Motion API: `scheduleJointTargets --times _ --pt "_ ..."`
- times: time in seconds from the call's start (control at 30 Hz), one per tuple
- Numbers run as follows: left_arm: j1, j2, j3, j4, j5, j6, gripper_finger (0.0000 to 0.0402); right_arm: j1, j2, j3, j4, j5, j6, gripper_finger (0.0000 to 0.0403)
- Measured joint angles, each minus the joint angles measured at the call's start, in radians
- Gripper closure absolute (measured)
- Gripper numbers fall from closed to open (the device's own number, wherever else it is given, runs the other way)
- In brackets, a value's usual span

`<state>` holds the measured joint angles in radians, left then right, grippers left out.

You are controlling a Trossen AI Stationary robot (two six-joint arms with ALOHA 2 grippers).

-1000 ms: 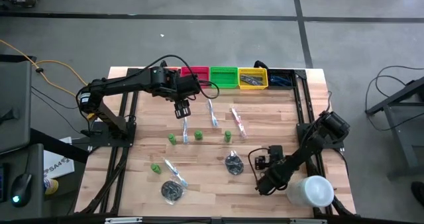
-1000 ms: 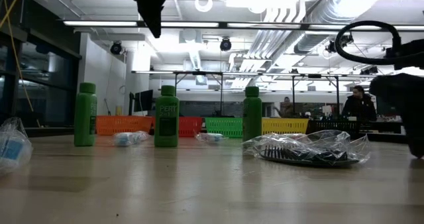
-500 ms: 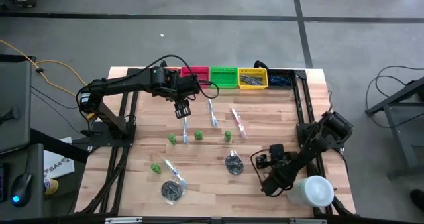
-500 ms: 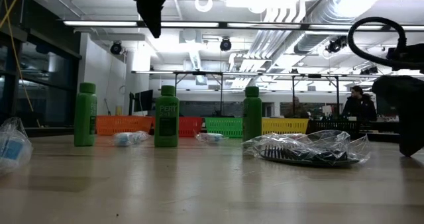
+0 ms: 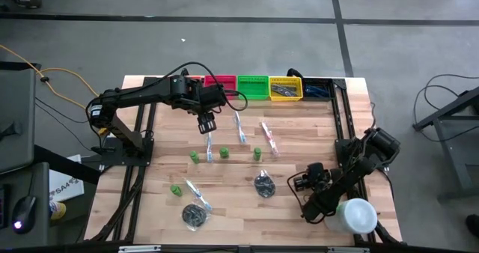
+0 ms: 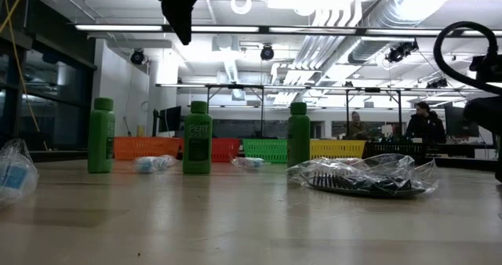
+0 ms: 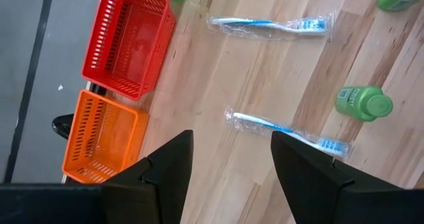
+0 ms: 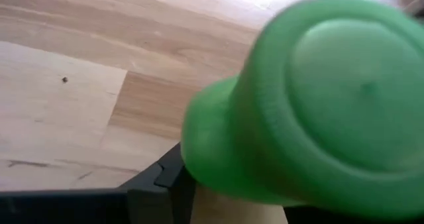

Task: Pick & Place Travel size toiletries
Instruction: Put the green shampoo into the green bin

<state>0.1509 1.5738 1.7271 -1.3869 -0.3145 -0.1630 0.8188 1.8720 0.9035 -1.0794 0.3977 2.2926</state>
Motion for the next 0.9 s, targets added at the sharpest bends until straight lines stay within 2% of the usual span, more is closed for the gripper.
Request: scheduleJointTargets --times 0.3,0.5,0.63,0.77,0.9 --pt "0.0 0.0 0.0 0.0 0.0 -0.026 0.02 0.0 -0.011 -0.003 -0.011 0.042 -0.104 0.0238" --pt "0.0 0.0 0.0 0.003 -0.001 -0.043 0.02 -0.02 -0.105 -0.004 -0.033 0.128 -0.271 0.0249" --pt "0.0 0.0 0.0 0.013 -0.001 -0.062 0.02 -0.062 -0.223 -0.002 -0.038 0.226 -0.472 0.0247" --pt "0.0 0.0 0.0 0.039 -0.001 -0.089 0.02 -0.137 -0.38 -0.001 -0.032 0.314 -0.744 0.0246" --pt "0.0 0.0 0.0 0.12 -0.003 -0.096 0.02 -0.256 -0.54 -0.001 0.023 0.325 -1.08 0.0247"
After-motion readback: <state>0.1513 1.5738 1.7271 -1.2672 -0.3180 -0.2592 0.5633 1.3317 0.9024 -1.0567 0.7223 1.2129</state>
